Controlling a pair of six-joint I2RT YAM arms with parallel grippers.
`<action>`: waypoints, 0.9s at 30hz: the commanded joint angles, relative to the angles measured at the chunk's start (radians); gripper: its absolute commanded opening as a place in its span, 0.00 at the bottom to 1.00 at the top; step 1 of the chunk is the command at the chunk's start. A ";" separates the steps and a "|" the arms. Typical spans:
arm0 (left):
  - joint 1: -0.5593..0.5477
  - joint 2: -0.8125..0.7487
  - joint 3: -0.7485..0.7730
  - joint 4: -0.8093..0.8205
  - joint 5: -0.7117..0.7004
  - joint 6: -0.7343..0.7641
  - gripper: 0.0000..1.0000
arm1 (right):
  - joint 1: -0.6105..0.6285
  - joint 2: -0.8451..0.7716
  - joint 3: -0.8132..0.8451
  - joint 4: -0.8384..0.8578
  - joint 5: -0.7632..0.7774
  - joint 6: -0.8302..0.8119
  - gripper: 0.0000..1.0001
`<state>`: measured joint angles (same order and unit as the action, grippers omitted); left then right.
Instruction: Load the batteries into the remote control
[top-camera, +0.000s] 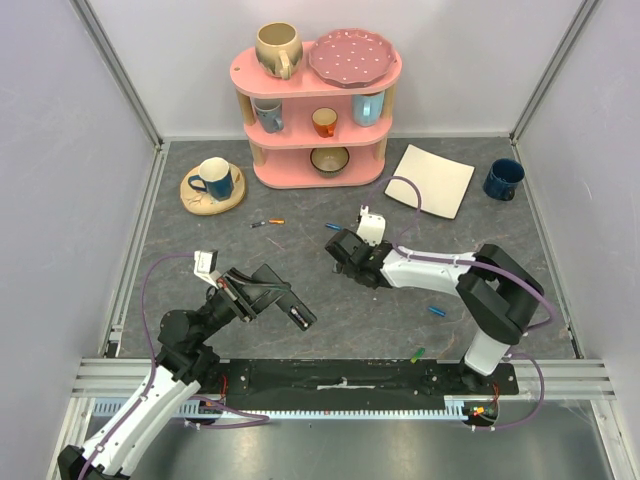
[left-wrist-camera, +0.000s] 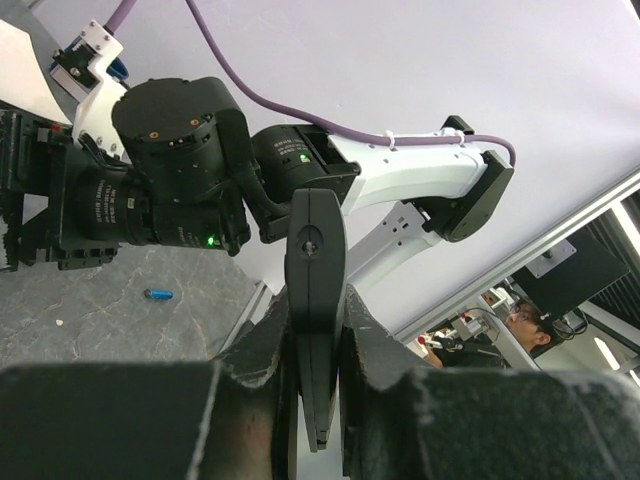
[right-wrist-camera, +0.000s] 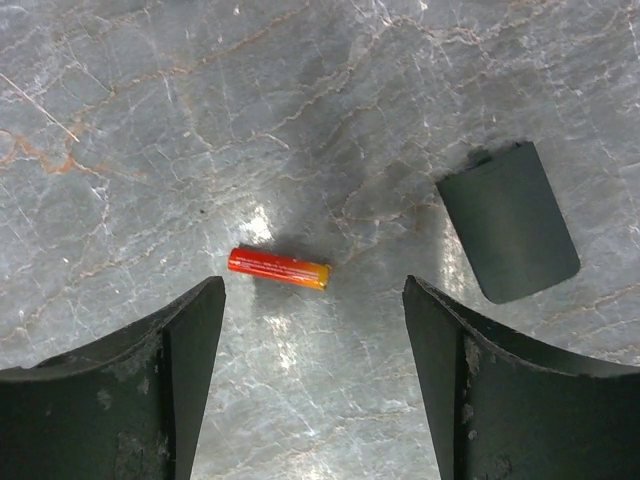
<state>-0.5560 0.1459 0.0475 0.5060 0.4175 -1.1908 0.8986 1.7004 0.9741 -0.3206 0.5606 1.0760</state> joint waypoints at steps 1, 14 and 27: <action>0.005 -0.003 -0.078 0.012 -0.002 -0.016 0.02 | 0.005 0.041 0.086 -0.018 0.064 0.050 0.79; 0.005 -0.008 -0.095 0.011 -0.003 -0.023 0.02 | 0.006 0.131 0.140 -0.034 0.028 0.045 0.77; 0.005 -0.009 -0.097 0.014 0.001 -0.015 0.02 | 0.014 0.160 0.140 -0.043 0.016 0.053 0.68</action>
<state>-0.5560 0.1452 0.0475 0.5030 0.4179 -1.1919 0.9016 1.8339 1.0836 -0.3511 0.5663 1.0847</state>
